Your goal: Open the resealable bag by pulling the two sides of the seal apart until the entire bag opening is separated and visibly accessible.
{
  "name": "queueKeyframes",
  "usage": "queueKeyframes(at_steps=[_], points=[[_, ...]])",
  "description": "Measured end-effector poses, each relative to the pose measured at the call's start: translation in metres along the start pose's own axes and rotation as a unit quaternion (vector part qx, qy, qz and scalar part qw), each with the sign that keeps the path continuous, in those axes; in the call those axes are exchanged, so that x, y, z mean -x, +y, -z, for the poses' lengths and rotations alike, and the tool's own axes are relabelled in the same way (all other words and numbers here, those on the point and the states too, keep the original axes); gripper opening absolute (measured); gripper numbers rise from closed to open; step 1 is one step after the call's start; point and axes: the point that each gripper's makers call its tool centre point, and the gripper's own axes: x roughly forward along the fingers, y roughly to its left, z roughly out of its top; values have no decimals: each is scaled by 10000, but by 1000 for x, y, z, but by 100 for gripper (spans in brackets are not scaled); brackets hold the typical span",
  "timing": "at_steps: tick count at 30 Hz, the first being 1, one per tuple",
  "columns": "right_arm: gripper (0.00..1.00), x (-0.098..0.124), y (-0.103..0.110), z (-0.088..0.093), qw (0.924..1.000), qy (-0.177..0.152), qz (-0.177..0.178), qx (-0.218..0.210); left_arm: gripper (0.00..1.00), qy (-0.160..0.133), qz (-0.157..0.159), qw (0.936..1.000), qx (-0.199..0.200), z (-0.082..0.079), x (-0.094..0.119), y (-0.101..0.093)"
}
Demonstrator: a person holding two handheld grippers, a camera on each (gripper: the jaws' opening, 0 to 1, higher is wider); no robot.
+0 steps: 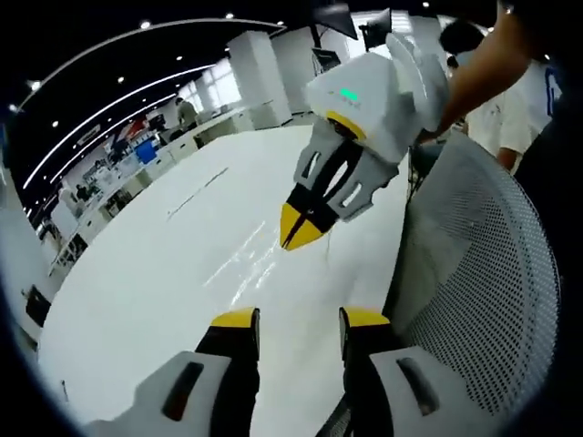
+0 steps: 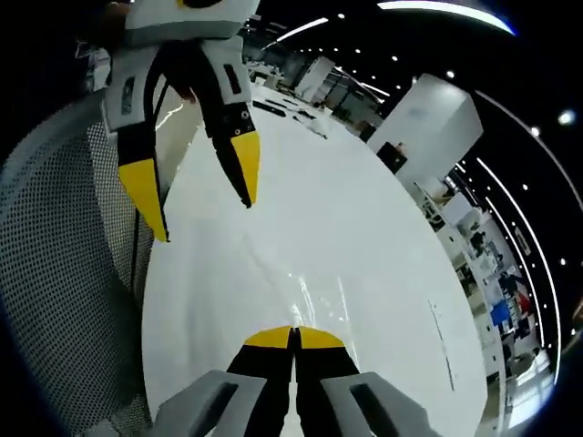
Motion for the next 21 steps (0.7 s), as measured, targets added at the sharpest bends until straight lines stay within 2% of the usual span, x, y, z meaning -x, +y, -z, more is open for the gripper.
queueKeyframes(at_steps=[2, 6, 9, 11, 14, 17, 21], points=[[0, -3, -2, 4, 9998, 21, -52, 190, 41, -110, -33, 9997, 219, -3, 1, 5], [0, -8, -11, 14, 9995, 111, -75, 286, 44, 67, -83, 9999, 9, 3, -2, 12], [0, -11, -17, 16, 9994, 101, -103, 301, 48, 55, -52, 9999, 93, 4, -4, 13], [0, -13, -21, 17, 9995, 71, -153, 255, 50, 68, -54, 9999, 111, 4, -4, 13], [0, -18, -16, 19, 9990, -74, -443, -19, 50, 183, -44, 9998, 43, 10, -6, 13], [0, -21, -20, 26, 9991, 34, -414, 9, 50, 364, -67, 9993, -109, 18, -8, 14], [0, -24, -25, 30, 9991, 54, -408, -69, 49, 388, -47, 9992, -47, 19, -8, 15]])
